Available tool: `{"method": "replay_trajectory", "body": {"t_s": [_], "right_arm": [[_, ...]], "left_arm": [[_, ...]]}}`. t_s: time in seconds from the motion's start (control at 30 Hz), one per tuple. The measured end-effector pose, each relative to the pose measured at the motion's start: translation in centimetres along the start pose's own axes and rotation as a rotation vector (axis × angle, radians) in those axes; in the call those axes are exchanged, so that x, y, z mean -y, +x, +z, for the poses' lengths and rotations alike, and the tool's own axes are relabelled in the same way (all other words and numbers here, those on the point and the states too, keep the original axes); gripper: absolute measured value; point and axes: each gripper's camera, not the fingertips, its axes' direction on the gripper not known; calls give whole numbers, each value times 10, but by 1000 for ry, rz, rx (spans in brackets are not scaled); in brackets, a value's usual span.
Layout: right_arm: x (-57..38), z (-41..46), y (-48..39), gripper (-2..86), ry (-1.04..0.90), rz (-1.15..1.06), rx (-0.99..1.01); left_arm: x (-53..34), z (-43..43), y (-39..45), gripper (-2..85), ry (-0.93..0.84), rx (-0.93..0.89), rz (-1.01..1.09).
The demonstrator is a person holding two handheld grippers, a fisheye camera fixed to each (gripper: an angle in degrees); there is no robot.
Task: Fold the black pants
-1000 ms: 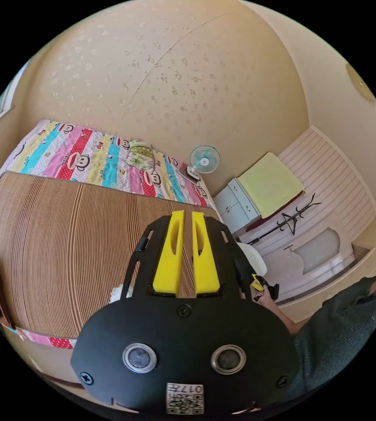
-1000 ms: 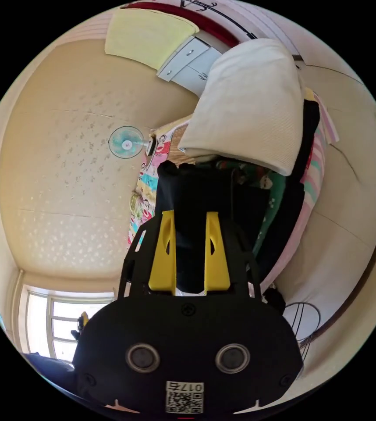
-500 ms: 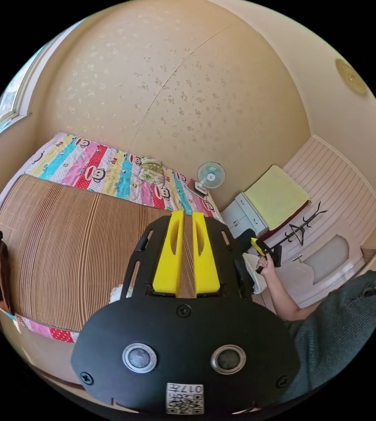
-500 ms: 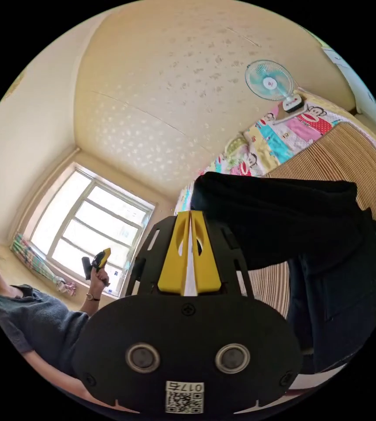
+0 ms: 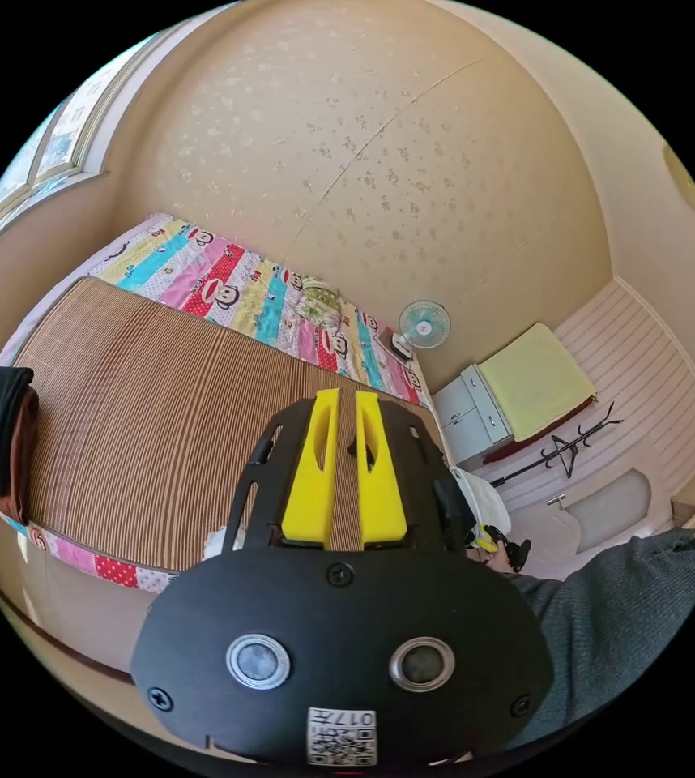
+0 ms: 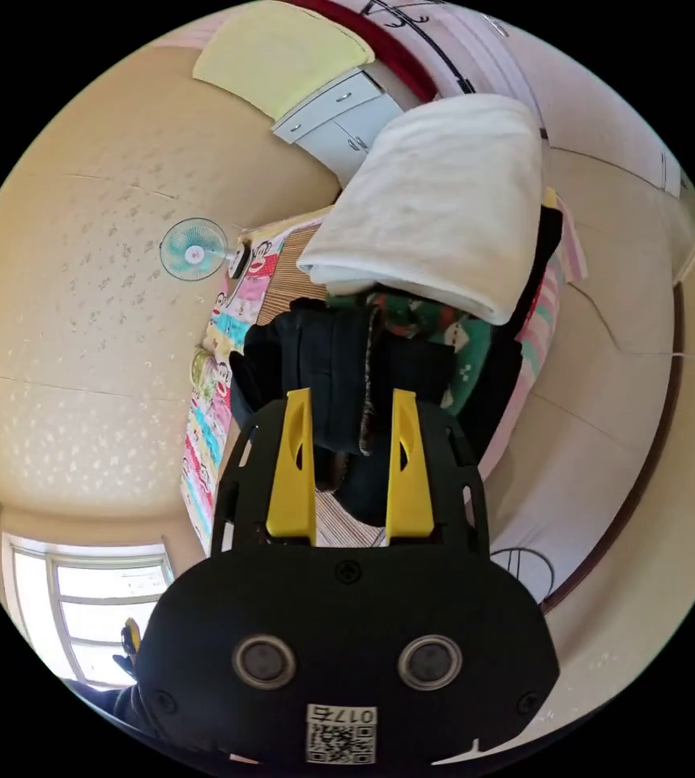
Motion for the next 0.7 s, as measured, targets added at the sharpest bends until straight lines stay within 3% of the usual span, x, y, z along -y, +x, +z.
{"method": "replay_trajectory", "body": {"t_s": [0.13, 0.27, 0.37, 0.47, 0.6, 0.7], "right_arm": [[-12, 40, 15, 107, -139, 87, 103], [-25, 40, 16, 75, -83, 157, 162], [-31, 19, 14, 45, 31, 103, 461], [-24, 7, -12, 31, 30, -47, 672], [-24, 2, -103, 21, -80, -383, 644], [-37, 5, -175, 16, -160, -607, 641]], "left_arm": [[3, 30, 6, 45, -31, 16, 82], [10, 72, 20, 49, -96, -16, 175], [9, 94, 34, 50, -106, -60, 226], [1, 110, 45, 51, -96, -109, 270], [-27, 145, 71, 56, -166, -112, 376], [-69, 192, 127, 63, -326, -111, 569]]}}
